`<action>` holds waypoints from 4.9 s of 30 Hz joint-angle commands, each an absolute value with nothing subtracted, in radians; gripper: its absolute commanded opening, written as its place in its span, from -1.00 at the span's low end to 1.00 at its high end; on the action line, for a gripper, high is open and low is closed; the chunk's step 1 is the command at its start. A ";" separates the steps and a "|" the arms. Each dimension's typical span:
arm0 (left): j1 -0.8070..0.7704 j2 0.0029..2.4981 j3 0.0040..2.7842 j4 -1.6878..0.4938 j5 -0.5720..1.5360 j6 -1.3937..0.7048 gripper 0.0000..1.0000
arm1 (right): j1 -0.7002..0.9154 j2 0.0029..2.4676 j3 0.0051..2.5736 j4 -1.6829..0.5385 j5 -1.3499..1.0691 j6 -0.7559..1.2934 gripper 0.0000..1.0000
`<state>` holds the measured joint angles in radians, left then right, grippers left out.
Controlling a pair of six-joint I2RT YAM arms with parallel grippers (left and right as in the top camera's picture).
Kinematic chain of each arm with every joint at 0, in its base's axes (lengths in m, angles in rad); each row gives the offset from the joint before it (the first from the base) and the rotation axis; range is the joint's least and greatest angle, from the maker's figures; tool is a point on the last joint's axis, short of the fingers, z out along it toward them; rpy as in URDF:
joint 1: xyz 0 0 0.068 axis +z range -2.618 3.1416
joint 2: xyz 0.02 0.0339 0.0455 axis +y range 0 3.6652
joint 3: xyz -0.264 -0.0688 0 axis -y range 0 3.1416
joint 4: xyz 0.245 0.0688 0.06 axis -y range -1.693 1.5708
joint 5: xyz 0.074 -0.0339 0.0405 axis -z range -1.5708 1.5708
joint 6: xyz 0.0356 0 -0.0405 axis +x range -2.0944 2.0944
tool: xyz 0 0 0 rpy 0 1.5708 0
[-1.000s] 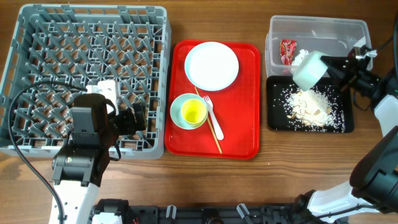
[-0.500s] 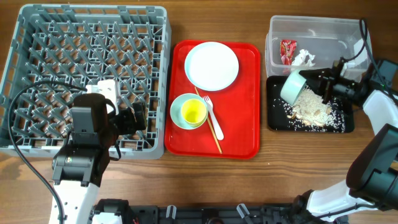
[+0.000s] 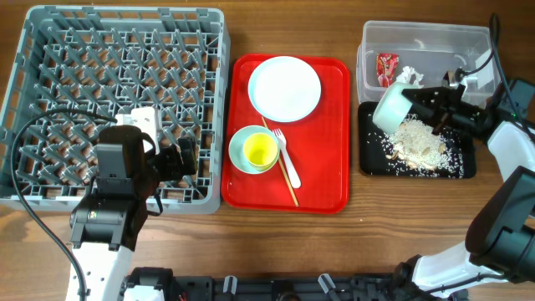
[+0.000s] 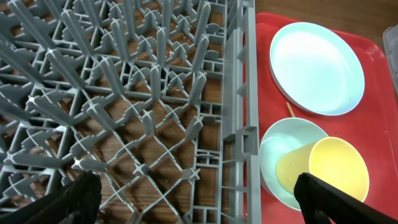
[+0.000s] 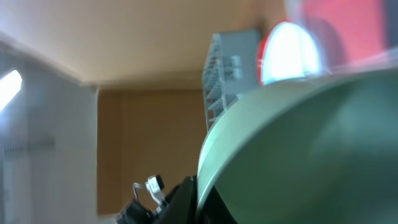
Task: Sort waste into correct bins and load items into the dishwasher rack
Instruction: 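Carry the bowl over the black tray and tip the rice out, then return the emptied bowl with the right gripper onto the white plate, then grasp the yellow cup with the right gripper and lift it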
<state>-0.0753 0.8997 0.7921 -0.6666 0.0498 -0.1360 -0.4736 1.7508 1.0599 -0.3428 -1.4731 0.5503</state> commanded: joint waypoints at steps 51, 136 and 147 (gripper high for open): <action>-0.070 0.900 0.812 -0.663 0.044 -0.139 1.00 | 0.522 1.988 1.451 -0.422 -0.157 0.210 -0.92; -0.070 1.026 0.812 -0.311 0.837 -0.199 1.00 | 0.300 1.689 1.545 -0.817 -0.959 0.341 -0.92; -0.070 1.070 0.812 -0.056 1.111 -0.199 1.00 | 0.301 1.689 1.544 -0.804 -1.258 0.340 -0.91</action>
<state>-0.0753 1.0668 0.7948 -0.1024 0.9768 -0.1936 0.2981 1.6814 1.5360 -0.8143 -1.1019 0.3614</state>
